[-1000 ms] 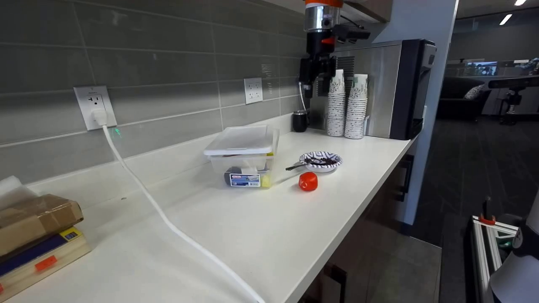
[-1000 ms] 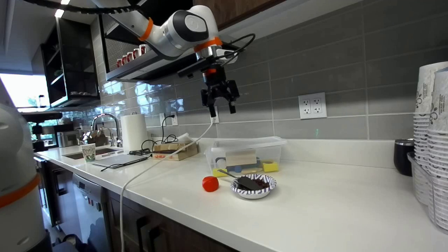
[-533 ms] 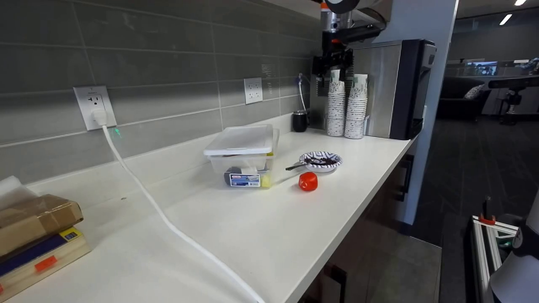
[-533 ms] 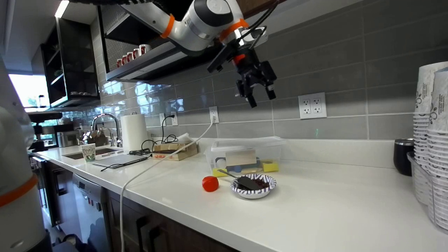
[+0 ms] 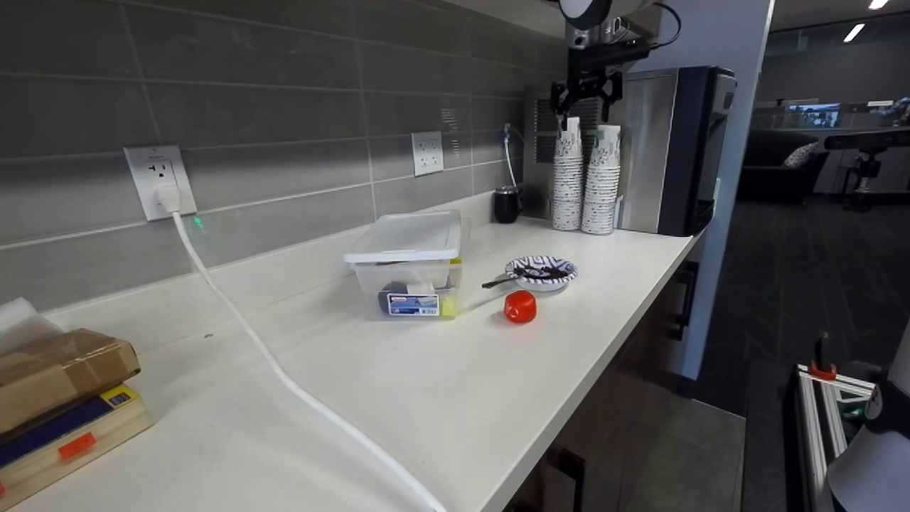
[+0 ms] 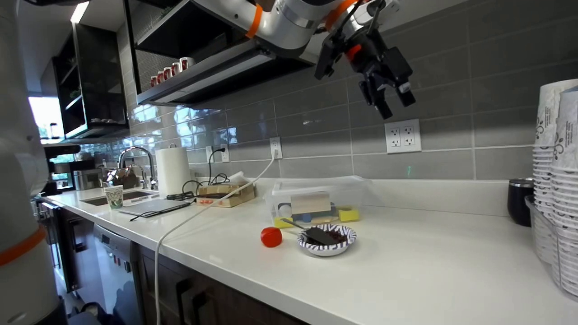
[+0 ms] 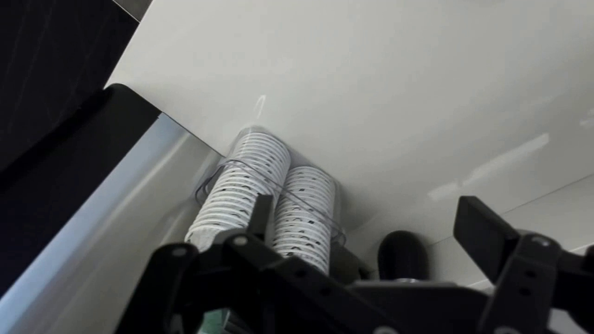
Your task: Remove some cups from the stack
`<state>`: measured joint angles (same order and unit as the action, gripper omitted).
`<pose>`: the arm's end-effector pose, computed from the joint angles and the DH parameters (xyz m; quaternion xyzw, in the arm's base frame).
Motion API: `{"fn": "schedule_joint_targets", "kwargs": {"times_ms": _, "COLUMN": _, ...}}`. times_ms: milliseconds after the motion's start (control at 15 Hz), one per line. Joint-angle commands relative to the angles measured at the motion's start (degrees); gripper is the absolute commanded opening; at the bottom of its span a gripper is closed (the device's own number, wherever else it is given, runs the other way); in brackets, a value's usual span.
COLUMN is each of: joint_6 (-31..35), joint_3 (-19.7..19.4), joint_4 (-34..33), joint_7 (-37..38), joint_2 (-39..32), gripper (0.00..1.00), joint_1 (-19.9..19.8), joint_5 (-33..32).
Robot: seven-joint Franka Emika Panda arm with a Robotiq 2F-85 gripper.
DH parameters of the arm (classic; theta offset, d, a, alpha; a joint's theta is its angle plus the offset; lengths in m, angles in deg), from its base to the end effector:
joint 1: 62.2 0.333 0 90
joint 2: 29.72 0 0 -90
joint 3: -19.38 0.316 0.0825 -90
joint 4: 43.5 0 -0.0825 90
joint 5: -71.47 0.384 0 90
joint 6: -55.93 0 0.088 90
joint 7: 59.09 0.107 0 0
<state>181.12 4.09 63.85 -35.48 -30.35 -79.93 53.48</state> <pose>0.4913 -0.3321 0.5338 0.8928 -0.4013 0.1358 0.1529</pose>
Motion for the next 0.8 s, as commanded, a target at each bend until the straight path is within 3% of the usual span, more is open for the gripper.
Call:
{"fn": "schedule_joint_targets", "kwargs": {"times_ms": 0, "joint_6": -2.6, "joint_3": -2.4, "joint_4": -8.1, "joint_7": 8.0, "joint_2": -6.1, "gripper": 1.0, "joint_1": -0.7, "joint_5": 0.1}}
{"fn": "schedule_joint_targets", "kwargs": {"times_ms": 733, "joint_6": -10.7, "joint_3": -10.1, "joint_4": -25.2, "joint_7": 29.6, "joint_2": -13.8, "gripper": 1.0, "joint_1": -3.5, "joint_5": 0.7}}
